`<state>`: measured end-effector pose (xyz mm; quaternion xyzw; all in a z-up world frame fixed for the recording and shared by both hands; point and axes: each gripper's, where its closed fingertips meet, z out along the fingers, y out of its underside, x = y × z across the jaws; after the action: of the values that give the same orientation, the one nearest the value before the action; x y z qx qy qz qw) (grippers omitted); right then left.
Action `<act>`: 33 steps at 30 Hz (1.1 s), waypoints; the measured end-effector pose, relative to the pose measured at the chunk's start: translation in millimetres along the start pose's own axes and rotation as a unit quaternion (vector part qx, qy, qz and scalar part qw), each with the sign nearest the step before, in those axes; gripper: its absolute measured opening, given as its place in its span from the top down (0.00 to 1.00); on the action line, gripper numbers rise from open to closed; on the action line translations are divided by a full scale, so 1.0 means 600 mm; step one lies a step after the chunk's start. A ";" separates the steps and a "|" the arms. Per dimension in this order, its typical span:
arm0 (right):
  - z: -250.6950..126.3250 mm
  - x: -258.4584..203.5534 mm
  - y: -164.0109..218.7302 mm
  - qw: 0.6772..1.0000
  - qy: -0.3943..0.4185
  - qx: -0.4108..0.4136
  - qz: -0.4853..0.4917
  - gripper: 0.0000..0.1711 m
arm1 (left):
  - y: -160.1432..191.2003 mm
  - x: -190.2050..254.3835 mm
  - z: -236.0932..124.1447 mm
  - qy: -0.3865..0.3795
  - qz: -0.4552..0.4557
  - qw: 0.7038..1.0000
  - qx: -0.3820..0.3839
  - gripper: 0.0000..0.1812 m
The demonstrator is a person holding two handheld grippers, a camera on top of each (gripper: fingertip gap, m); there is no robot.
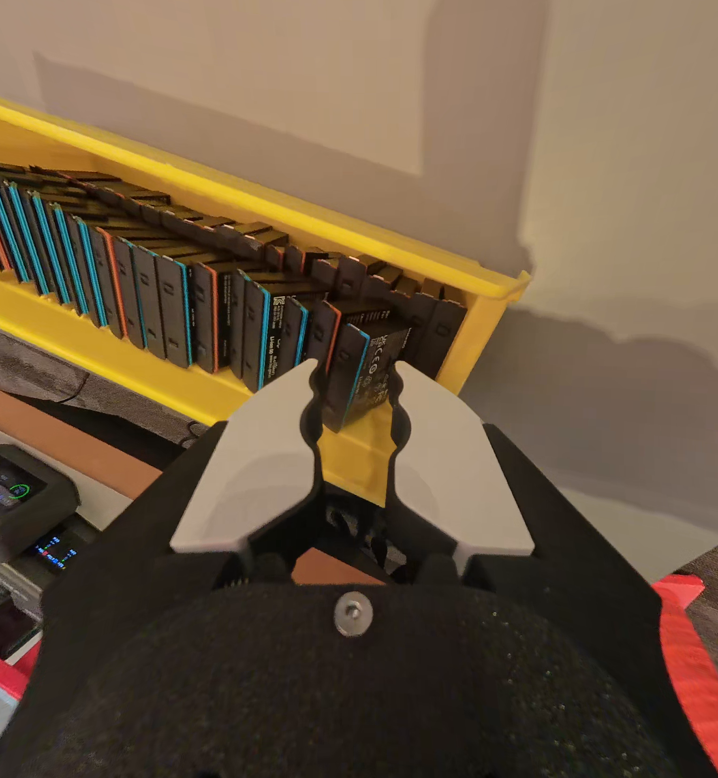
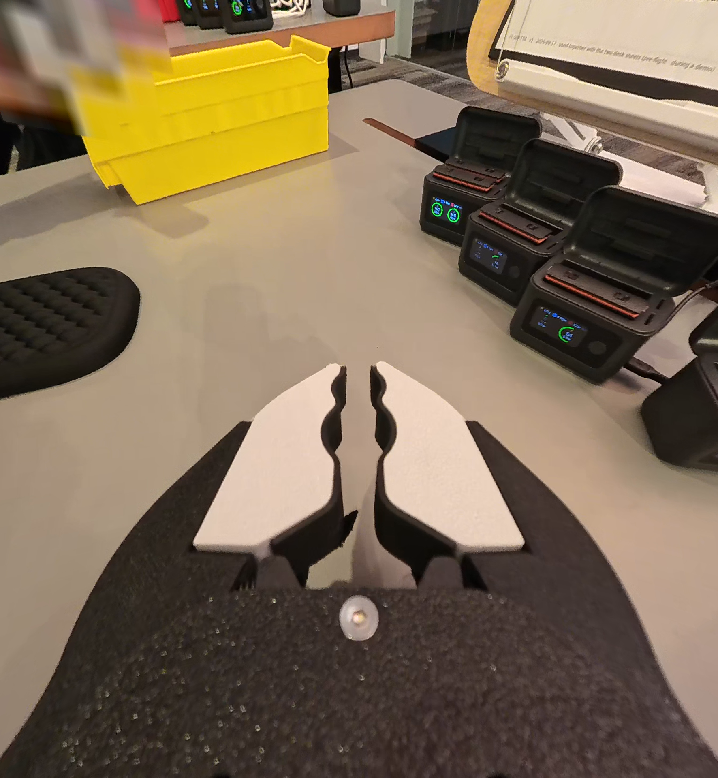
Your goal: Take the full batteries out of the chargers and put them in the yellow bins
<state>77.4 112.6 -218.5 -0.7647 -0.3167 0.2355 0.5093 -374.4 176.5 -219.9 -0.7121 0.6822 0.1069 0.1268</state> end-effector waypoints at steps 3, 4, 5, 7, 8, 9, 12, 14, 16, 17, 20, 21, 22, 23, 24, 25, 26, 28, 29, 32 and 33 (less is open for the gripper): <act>0.000 0.002 0.000 1.000 0.001 0.000 0.001 0.94 | 0.003 0.000 0.004 -0.007 0.004 1.000 -0.002 0.85; -0.001 0.002 0.000 1.000 0.001 0.000 0.001 0.94 | 0.004 0.003 0.004 -0.005 0.004 1.000 -0.004 0.86; -0.001 0.003 0.000 1.000 0.002 0.000 0.001 0.94 | 0.008 0.004 0.005 -0.010 0.007 1.000 -0.009 0.86; -0.001 0.003 0.000 1.000 0.002 0.001 0.001 0.94 | 0.011 0.005 0.007 -0.021 0.009 1.000 -0.009 0.85; -0.001 0.003 0.000 1.000 0.001 0.001 0.002 0.94 | 0.011 0.005 0.006 -0.025 0.008 1.000 -0.007 0.85; -0.001 0.003 0.000 1.000 0.001 0.000 0.002 0.94 | 0.012 0.006 0.005 -0.029 0.009 1.000 -0.006 0.86; 0.000 0.002 0.001 1.000 0.002 -0.001 0.001 0.94 | 0.014 0.010 -0.004 -0.034 0.018 0.999 -0.009 0.91; -0.001 0.002 0.000 1.000 0.002 0.000 0.001 0.94 | 0.020 0.014 -0.007 -0.035 0.026 0.999 -0.017 0.93; -0.001 0.002 0.000 1.000 0.002 0.000 0.001 0.94 | 0.021 0.017 -0.006 -0.040 0.034 0.998 -0.021 0.90; -0.001 0.002 0.000 1.000 0.002 0.000 0.001 0.94 | 0.021 0.017 -0.005 -0.045 0.040 0.998 -0.024 0.89; -0.001 0.001 0.000 1.000 0.001 0.000 0.000 0.94 | 0.019 0.013 0.003 -0.057 0.051 0.997 -0.030 0.84; -0.001 0.001 0.000 1.000 0.001 -0.001 0.000 0.94 | 0.020 0.011 0.005 -0.060 0.055 0.996 -0.035 0.84; -0.001 0.001 0.000 1.000 0.001 -0.001 -0.001 0.94 | 0.019 0.009 0.006 -0.060 0.056 0.996 -0.037 0.84; -0.001 0.001 0.000 1.000 0.002 -0.001 -0.001 0.94 | 0.019 0.006 0.007 -0.063 0.059 0.996 -0.039 0.85; -0.001 0.001 -0.001 1.000 0.002 0.000 -0.001 0.94 | 0.021 0.001 0.009 -0.069 0.063 0.995 -0.044 0.86; -0.002 0.002 -0.001 1.000 0.002 0.000 0.000 0.94 | 0.025 -0.001 0.013 -0.072 0.067 0.994 -0.053 0.86; -0.002 0.002 -0.001 1.000 0.003 0.001 0.000 0.94 | 0.028 0.000 0.015 -0.070 0.066 0.994 -0.058 0.86; -0.003 0.003 -0.001 1.000 0.003 0.001 0.001 0.94 | 0.027 0.000 0.015 -0.067 0.059 0.995 -0.053 0.86; -0.003 0.003 -0.001 1.000 0.003 0.001 0.002 0.94 | 0.027 0.001 0.015 -0.069 0.058 0.994 -0.053 0.87; -0.002 0.003 0.000 1.000 0.003 -0.001 0.000 0.94 | 0.027 0.001 0.013 -0.078 0.060 0.993 -0.057 0.87; -0.002 0.003 -0.001 1.000 0.003 0.000 0.000 0.94 | 0.027 0.003 0.010 -0.079 0.060 0.993 -0.056 0.88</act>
<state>79.4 113.1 -217.8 -0.7656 -0.3154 0.2332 0.5099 -390.3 176.5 -226.8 -0.6654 0.7041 0.2086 0.1338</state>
